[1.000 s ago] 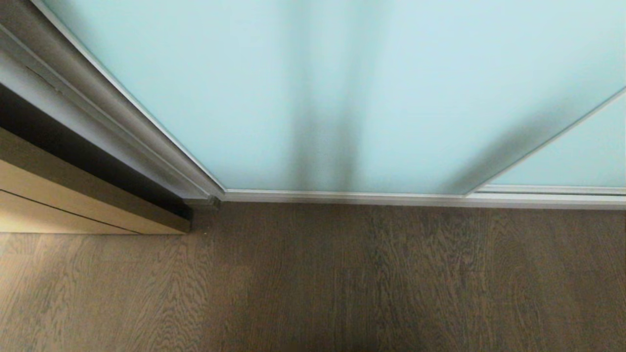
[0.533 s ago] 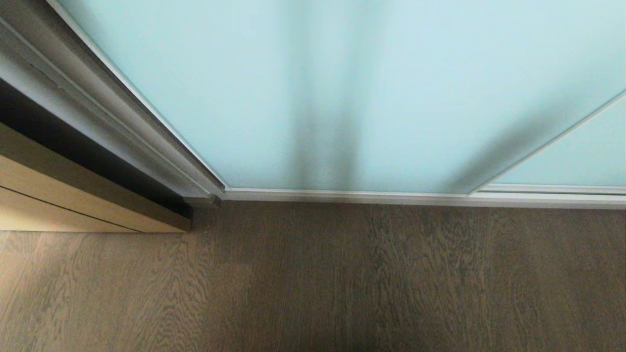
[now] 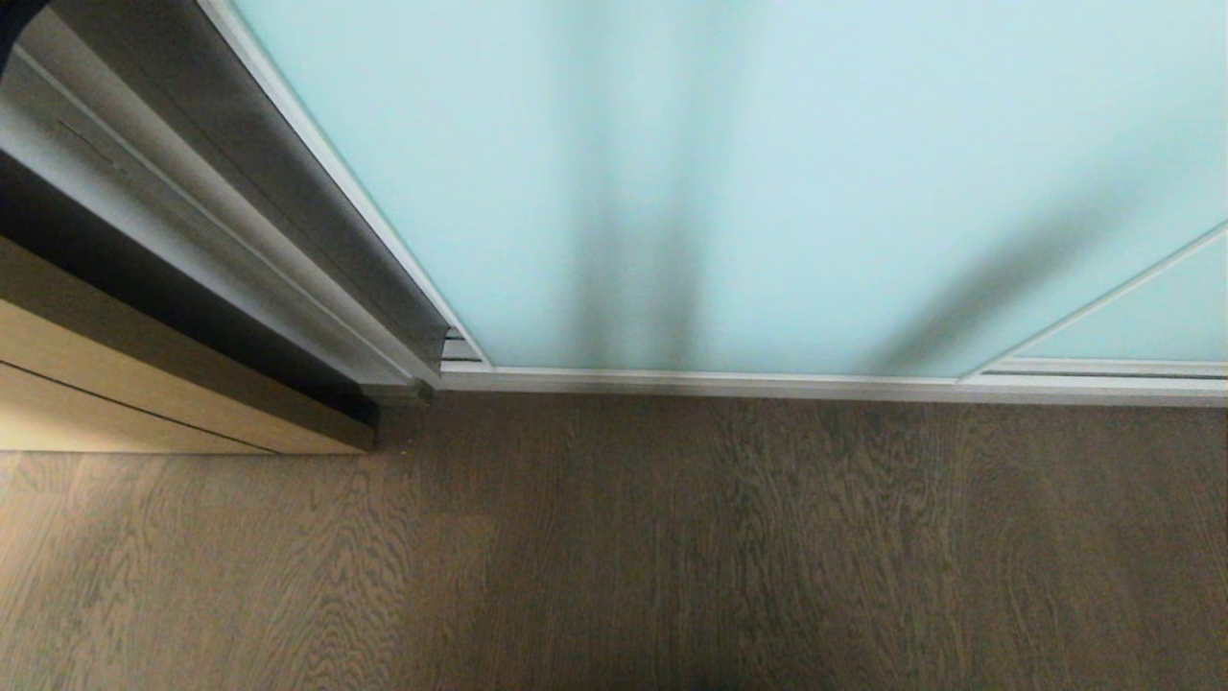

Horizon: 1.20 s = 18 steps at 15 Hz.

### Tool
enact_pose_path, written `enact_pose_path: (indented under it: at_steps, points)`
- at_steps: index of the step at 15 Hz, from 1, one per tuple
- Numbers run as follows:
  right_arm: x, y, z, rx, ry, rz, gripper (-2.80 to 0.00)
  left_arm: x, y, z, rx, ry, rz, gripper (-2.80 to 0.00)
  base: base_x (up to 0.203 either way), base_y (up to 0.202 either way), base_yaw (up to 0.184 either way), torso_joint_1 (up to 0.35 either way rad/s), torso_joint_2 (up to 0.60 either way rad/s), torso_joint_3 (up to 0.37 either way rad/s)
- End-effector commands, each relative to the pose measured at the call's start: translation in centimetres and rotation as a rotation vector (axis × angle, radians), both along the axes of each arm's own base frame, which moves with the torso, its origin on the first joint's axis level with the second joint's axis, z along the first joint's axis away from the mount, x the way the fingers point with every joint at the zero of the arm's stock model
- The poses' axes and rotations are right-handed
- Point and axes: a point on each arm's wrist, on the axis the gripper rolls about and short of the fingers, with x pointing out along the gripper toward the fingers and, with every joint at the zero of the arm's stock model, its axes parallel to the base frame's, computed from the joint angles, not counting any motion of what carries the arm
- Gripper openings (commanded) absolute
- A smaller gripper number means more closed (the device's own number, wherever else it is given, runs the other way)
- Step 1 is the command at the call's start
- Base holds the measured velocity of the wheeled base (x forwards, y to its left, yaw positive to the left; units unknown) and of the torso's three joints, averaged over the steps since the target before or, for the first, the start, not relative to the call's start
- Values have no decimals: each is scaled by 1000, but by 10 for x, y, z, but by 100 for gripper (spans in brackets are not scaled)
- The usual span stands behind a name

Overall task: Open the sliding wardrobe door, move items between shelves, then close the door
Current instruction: Open the door

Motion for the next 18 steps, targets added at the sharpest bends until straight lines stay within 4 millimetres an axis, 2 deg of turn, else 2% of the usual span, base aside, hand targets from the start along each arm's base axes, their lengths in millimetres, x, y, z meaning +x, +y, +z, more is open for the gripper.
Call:
enact_pose_path:
  at_steps: [1, 5, 8, 9, 13, 18]
  points:
    - [0, 0, 0, -1, 1, -1, -280, -16, 5, 11, -34, -52, 13, -280, 0, 0, 0, 0, 0, 0]
    - [0, 0, 0, -1, 1, 1, -280, -20, 8, 14, -83, -62, 43, -280, 0, 0, 0, 0, 0, 0]
    - [0, 0, 0, -1, 1, -1, -280, -39, 13, 19, -114, -89, 38, -280, 0, 0, 0, 0, 0, 0]
    - [0, 0, 0, -1, 1, 0, -280, -37, 13, 18, -110, -85, 38, -280, 0, 0, 0, 0, 0, 0]
    - [0, 0, 0, -1, 1, 0, -280, -6, 7, 5, -116, -20, 36, -280, 0, 0, 0, 0, 0, 0]
    - [0, 0, 0, -1, 1, -1, -280, 64, -3, -23, -126, 93, 32, -280, 0, 0, 0, 0, 0, 0]
